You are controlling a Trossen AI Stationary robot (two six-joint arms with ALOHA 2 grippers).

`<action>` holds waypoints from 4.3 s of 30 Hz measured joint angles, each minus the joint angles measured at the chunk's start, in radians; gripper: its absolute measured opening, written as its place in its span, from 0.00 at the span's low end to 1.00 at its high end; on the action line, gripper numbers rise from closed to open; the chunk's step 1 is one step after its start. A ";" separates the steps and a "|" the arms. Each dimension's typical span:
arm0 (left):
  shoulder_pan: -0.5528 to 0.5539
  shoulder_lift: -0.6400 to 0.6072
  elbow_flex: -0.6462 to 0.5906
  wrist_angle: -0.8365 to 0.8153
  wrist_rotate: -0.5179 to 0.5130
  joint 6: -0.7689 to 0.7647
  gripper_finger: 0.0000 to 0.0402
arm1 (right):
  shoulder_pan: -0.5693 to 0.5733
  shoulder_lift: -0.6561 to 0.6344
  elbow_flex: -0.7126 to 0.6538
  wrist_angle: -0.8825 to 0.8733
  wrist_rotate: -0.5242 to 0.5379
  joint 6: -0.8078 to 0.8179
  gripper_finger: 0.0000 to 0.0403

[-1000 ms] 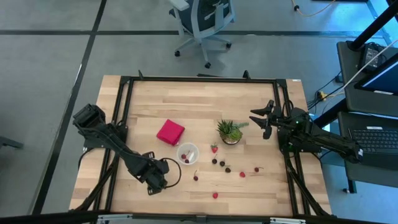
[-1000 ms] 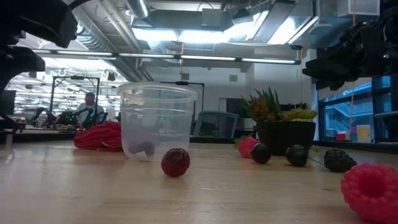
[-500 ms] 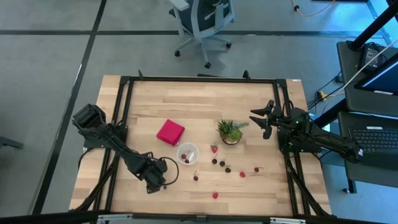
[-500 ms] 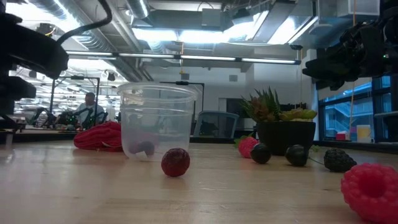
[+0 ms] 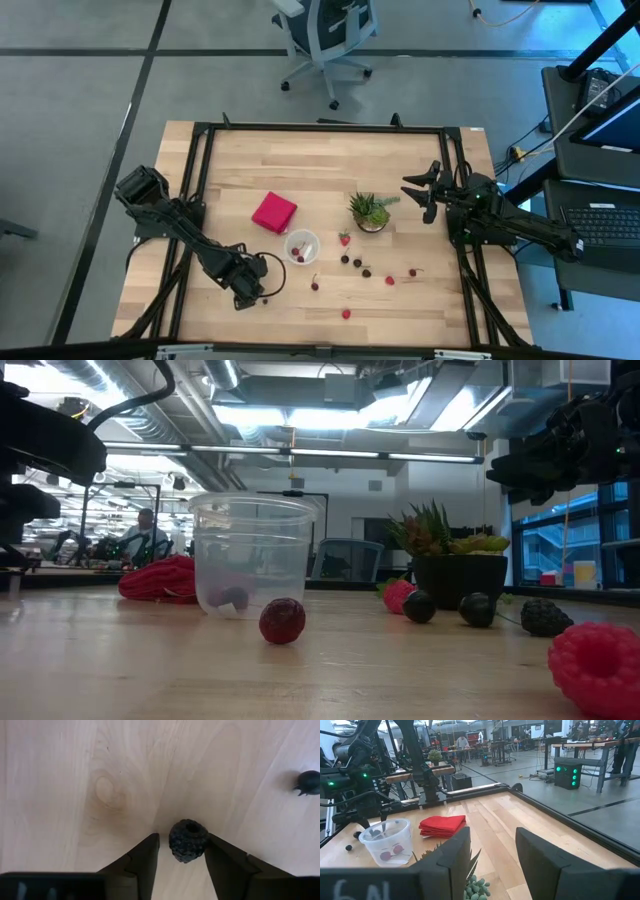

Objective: Pick and placing Produce into tupperware
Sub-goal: Put the blackberry into the container, then put the blueberry into the container

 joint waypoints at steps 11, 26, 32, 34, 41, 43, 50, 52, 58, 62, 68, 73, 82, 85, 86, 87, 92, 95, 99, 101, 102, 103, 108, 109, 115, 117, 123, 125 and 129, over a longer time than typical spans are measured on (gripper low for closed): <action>0.001 0.001 -0.001 -0.003 -0.012 0.004 0.20 | 0.000 0.000 0.000 0.000 0.000 -0.002 0.40; 0.057 -0.193 -0.005 0.008 -0.190 0.069 0.21 | 0.000 0.000 0.000 0.000 0.000 -0.021 0.40; 0.161 -0.294 -0.004 0.050 -0.240 0.182 0.20 | 0.000 0.000 0.000 0.000 0.000 -0.021 0.40; 0.204 -0.302 -0.002 0.109 -0.241 0.271 0.20 | 0.000 0.000 0.000 0.000 0.000 -0.022 0.40; 0.322 -0.293 -0.002 0.294 -0.141 0.545 0.20 | 0.000 0.000 0.000 0.000 0.000 -0.022 0.40; 0.345 -0.292 0.002 0.305 -0.129 0.577 0.20 | 0.000 0.000 0.000 0.000 0.000 -0.022 0.40; 0.396 -0.263 0.065 0.286 -0.080 0.654 0.20 | 0.000 0.000 0.000 0.000 0.000 -0.023 0.40; 0.395 -0.236 0.103 0.265 -0.065 0.695 0.20 | 0.000 0.000 0.000 0.000 0.000 -0.024 0.40; 0.410 -0.115 0.219 0.146 -0.058 0.738 0.20 | 0.000 0.000 0.000 0.000 0.000 -0.025 0.40; 0.428 -0.048 0.240 0.101 -0.056 0.735 0.20 | 0.000 0.001 0.000 0.000 0.000 -0.025 0.40; 0.450 -0.002 0.242 0.098 -0.009 0.729 0.20 | 0.000 0.006 0.000 0.000 0.000 -0.025 0.40; 0.454 0.004 0.242 0.106 0.000 0.728 0.20 | 0.000 0.022 0.000 0.000 0.000 -0.025 0.40; 0.454 0.004 0.242 0.106 0.000 0.728 0.21 | 0.000 0.056 0.000 0.000 0.000 -0.025 0.40; 0.454 0.004 0.242 0.106 0.000 0.729 0.21 | 0.000 0.064 0.000 0.000 0.000 -0.025 0.40; 0.454 0.004 0.242 0.106 0.000 0.729 0.21 | 0.000 0.065 0.000 0.000 0.000 -0.025 0.40; 0.454 0.004 0.242 0.106 0.000 0.729 0.21 | 0.000 0.066 0.000 0.000 0.000 -0.025 0.40; 0.454 0.004 0.242 0.108 0.039 0.728 0.27 | 0.000 0.066 0.000 0.000 0.000 -0.025 0.40; 0.454 0.001 0.242 0.112 0.041 0.728 0.36 | 0.000 0.066 0.000 0.000 0.000 -0.025 0.40; 0.454 -0.001 0.242 0.111 0.041 0.734 0.46 | 0.000 0.066 0.000 0.000 0.000 -0.025 0.40; 0.454 -0.016 0.242 0.086 0.041 0.730 0.49 | 0.000 0.066 0.000 0.000 0.000 -0.025 0.40; 0.453 -0.029 0.242 0.069 0.041 0.721 0.49 | 0.000 0.066 0.000 0.000 0.000 -0.025 0.40; 0.452 -0.046 0.242 0.045 0.041 0.706 0.50 | 0.000 0.066 0.000 0.000 0.000 -0.025 0.40; 0.424 -0.155 0.242 -0.094 0.040 0.610 0.49 | 0.000 0.066 0.000 0.000 0.000 -0.022 0.40; 0.412 -0.173 0.242 -0.122 0.041 0.580 0.49 | 0.000 0.066 0.000 0.000 0.000 -0.022 0.40; 0.310 -0.261 0.242 -0.272 -0.021 0.429 0.49 | 0.000 0.066 0.000 0.000 0.000 -0.021 0.40; 0.266 -0.275 0.242 -0.316 -0.063 0.363 0.49 | 0.000 0.066 0.000 0.000 0.000 -0.021 0.40; 0.146 -0.278 0.232 -0.443 -0.111 0.100 0.49 | 0.000 0.066 0.000 0.000 0.000 -0.020 0.40; 0.114 -0.278 0.203 -0.465 -0.113 0.000 0.49 | 0.000 0.066 0.000 0.000 0.000 -0.020 0.40; 0.054 -0.309 0.090 -0.446 -0.073 -0.213 0.49 | 0.000 0.066 0.000 0.000 0.000 -0.018 0.40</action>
